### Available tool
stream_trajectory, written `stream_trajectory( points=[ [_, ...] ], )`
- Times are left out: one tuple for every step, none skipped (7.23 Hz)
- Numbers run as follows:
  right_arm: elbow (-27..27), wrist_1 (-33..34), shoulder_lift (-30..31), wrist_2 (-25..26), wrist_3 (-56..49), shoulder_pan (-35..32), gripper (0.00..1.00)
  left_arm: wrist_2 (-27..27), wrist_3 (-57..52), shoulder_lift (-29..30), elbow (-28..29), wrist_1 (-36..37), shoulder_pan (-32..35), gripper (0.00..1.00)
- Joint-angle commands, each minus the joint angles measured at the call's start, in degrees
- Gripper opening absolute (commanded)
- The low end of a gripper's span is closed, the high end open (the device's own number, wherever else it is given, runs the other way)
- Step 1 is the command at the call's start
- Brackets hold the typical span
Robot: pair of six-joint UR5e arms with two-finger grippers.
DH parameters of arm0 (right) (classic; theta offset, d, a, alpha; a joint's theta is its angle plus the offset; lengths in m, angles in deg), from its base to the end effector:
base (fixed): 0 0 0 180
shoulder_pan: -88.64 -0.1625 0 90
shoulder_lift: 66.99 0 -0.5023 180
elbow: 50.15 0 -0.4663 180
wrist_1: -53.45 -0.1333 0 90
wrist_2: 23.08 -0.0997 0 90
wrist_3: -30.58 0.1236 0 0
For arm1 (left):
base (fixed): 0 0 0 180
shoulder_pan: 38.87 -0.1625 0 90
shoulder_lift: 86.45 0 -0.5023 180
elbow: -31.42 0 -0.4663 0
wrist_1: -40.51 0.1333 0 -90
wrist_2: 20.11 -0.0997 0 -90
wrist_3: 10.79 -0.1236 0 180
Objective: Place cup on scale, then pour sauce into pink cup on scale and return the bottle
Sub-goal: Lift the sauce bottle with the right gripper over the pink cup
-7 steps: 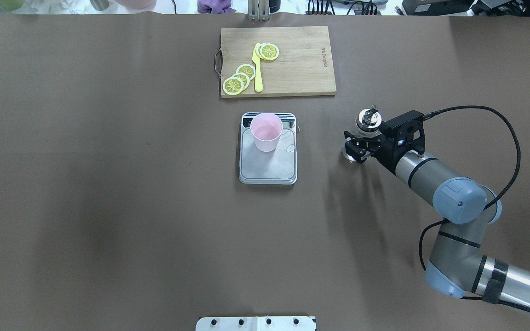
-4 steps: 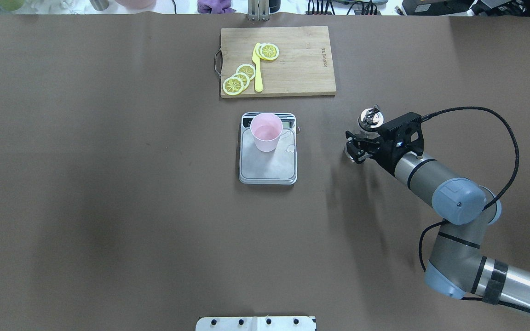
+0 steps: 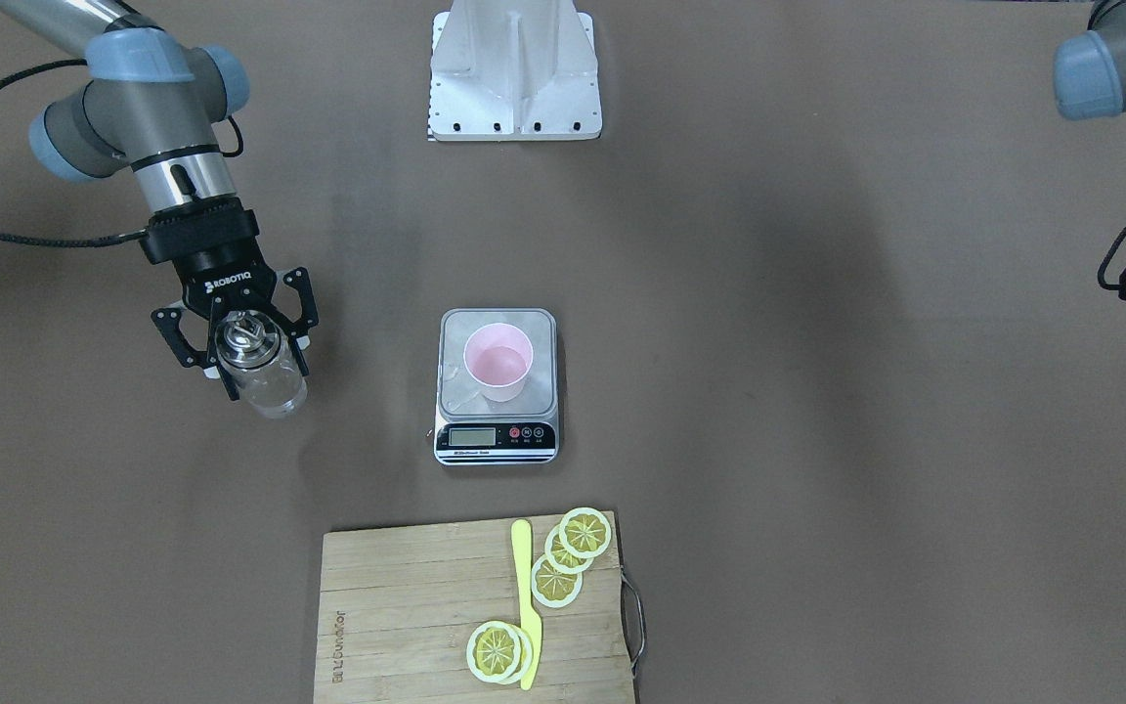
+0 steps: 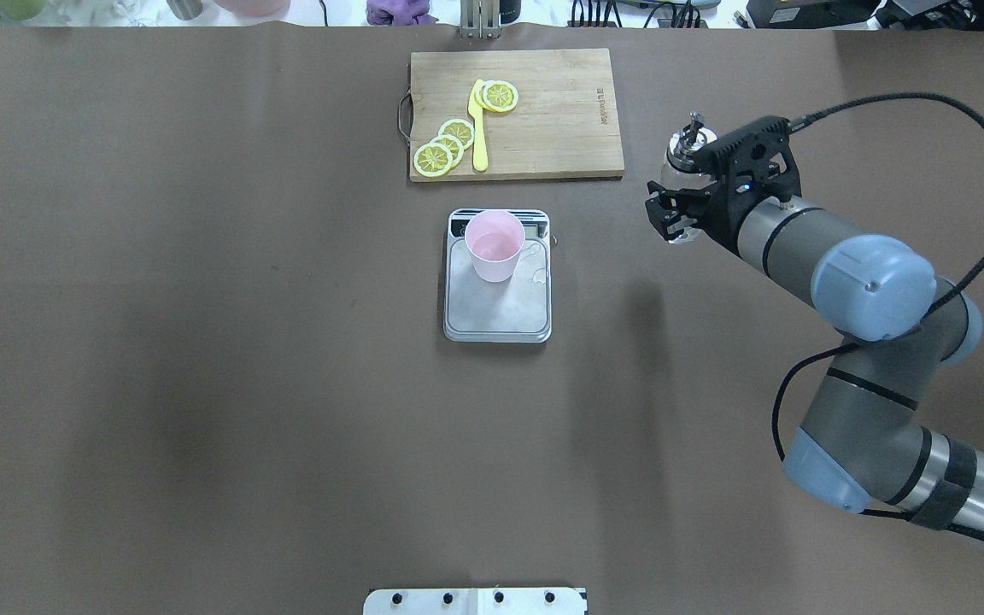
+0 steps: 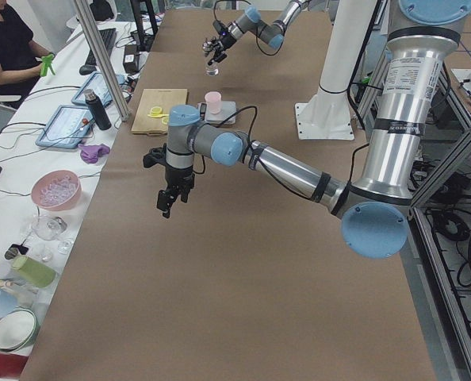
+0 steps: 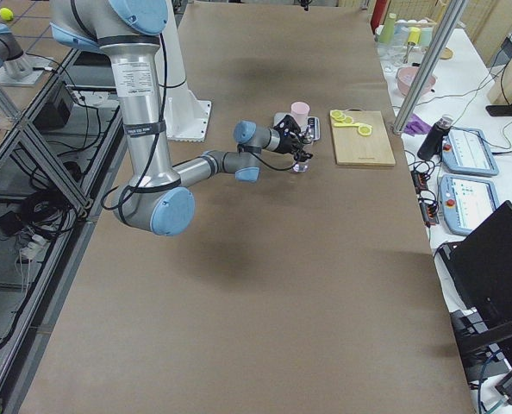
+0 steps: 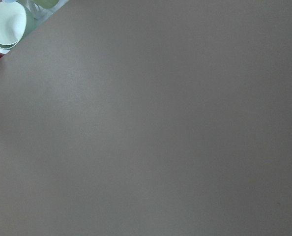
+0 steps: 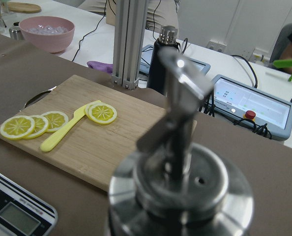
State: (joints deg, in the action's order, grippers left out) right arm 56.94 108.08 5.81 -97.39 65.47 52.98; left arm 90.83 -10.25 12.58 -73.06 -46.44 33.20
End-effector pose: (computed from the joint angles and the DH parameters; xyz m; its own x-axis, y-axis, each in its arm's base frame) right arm -0.4553 -0.5319 0.3275 0.7909 -0.4045 0.4592 -0.2072 0.5291 0.8229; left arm 0.1123 -0.6365 0.5459 0.8528 0.3980 -0.3381 -0.2804 0.8952 0.3464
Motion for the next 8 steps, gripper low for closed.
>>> stream_trajectory(
  points=[
    [6.8, 28.8, -12.9, 5.7, -5.0, 3.1, 0.0, 0.3, 0.0, -0.3, 0.0, -0.4, 0.0, 0.99],
    [6.3, 33.0, -14.7, 10.4, -7.2, 6.6, 0.0, 0.2, 0.2, -0.5, 0.2, -0.8, 0.0, 0.99],
    [5.8, 34.6, -14.8, 15.3, -14.2, 9.6, 0.0, 0.2, 0.3, -0.3, 0.5, -0.8, 0.0, 0.99],
    [5.2, 35.2, -14.4, 18.5, -16.8, 11.4, 0.0, 0.2, 0.3, -0.5, 0.6, -0.8, 0.0, 0.99],
    [4.8, 38.1, -14.3, 21.9, -19.0, 13.0, 0.0, 0.2, 0.3, -0.6, 1.0, -0.8, 0.0, 0.99],
    [4.2, 39.7, -14.3, 26.0, -22.0, 14.5, 0.0, 0.2, 0.2, -0.7, 1.6, -0.9, 0.0, 0.99],
    [2.6, 39.8, -14.1, 26.9, -22.8, 14.7, 0.0, 0.3, 0.2, -0.7, 2.1, -0.9, -0.1, 0.99],
    [0.9, 39.8, -14.0, 28.7, -26.0, 14.7, 0.0, 0.3, 0.2, -0.5, 3.2, -0.9, -0.1, 0.99]
  ],
)
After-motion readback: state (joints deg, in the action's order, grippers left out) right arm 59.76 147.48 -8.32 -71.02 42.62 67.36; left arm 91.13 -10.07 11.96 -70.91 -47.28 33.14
